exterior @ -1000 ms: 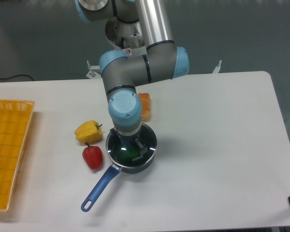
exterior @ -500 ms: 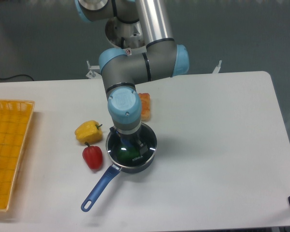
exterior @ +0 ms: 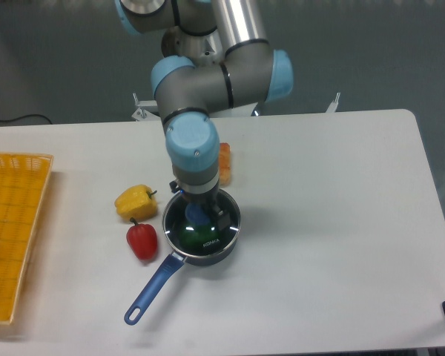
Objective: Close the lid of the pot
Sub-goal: 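Open the gripper, release the lid knob and lift the gripper away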
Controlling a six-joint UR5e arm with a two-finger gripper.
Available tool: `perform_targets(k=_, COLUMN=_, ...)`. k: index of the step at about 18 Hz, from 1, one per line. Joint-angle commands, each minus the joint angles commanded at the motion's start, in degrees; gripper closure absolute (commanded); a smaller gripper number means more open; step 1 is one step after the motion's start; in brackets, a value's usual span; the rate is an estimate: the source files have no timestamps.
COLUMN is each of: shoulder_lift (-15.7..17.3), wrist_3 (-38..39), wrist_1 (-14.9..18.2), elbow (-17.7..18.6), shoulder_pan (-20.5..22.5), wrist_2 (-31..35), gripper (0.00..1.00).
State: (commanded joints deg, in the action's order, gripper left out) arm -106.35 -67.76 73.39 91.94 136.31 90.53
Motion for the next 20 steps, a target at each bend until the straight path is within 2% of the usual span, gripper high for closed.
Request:
perform_targets(k=3, shoulder_lift=0.88, wrist_3=-5.08, wrist_1=0.35, elbow=-0.62, shoulder_pan=4.39, wrist_2=0.00, gripper=0.00)
perform_targets(k=12, shoulder_lift=1.85, wrist_3=-31.44, wrist_1=0.09, elbow=-1.23, shoulder_pan=17.05, wrist_2=-0.09, gripper=0.00)
perform_targets(k=15, shoulder_lift=0.63, wrist_3=-35.24, wrist_1=-0.09, elbow=-2.46, shoulder_pan=20.30, wrist_2=0.00, gripper=0.00)
perform_targets(k=20, shoulder_lift=-3.59, wrist_3=-39.02, wrist_1=-0.52, elbow=-4.92, shoulder_pan=24.17, wrist_2=0.00, gripper=0.00)
